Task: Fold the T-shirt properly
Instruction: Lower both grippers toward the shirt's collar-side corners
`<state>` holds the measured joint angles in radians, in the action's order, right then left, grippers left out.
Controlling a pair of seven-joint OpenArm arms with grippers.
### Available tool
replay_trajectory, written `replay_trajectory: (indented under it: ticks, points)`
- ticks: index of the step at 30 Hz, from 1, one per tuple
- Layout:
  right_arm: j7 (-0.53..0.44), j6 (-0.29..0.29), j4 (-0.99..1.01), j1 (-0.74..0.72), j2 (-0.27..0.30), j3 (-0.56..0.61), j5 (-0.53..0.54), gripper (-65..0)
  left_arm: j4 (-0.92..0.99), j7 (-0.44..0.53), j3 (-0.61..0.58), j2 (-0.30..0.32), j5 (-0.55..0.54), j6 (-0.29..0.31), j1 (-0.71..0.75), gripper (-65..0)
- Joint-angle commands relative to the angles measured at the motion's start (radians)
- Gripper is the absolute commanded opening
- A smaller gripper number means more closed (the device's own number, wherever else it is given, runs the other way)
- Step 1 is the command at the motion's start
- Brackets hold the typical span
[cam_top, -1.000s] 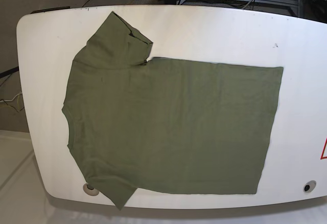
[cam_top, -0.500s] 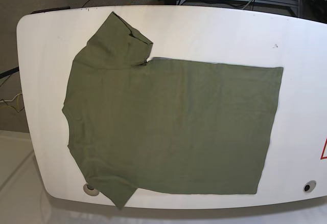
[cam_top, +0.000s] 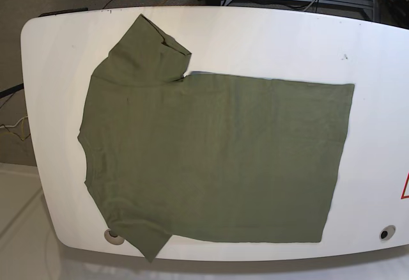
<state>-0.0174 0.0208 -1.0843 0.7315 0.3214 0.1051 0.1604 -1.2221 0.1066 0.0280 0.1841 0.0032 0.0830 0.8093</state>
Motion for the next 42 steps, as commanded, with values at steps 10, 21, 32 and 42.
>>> replay_trajectory:
  ticks: [10,21,32,42]
  points:
    - [-0.034,0.003,-0.417,0.238,0.081,-0.025,-0.002,-65.0,-0.337,-0.02,0.084,0.05,-0.026,0.015,0.178,-65.0]
    - [0.051,-0.007,-0.727,0.389,0.083,-0.112,0.023,-65.0,-0.611,-0.048,0.107,0.095,-0.033,0.022,0.241,-64.6]
    - [0.164,0.026,-0.946,0.403,0.078,-0.257,0.272,-65.0,-0.808,-0.14,0.21,0.109,-0.106,0.022,0.21,-59.3]
    - [0.189,0.134,-0.959,0.322,-0.007,-0.364,0.345,-65.0,-0.842,-0.174,0.285,0.103,-0.241,0.022,0.184,-59.1]
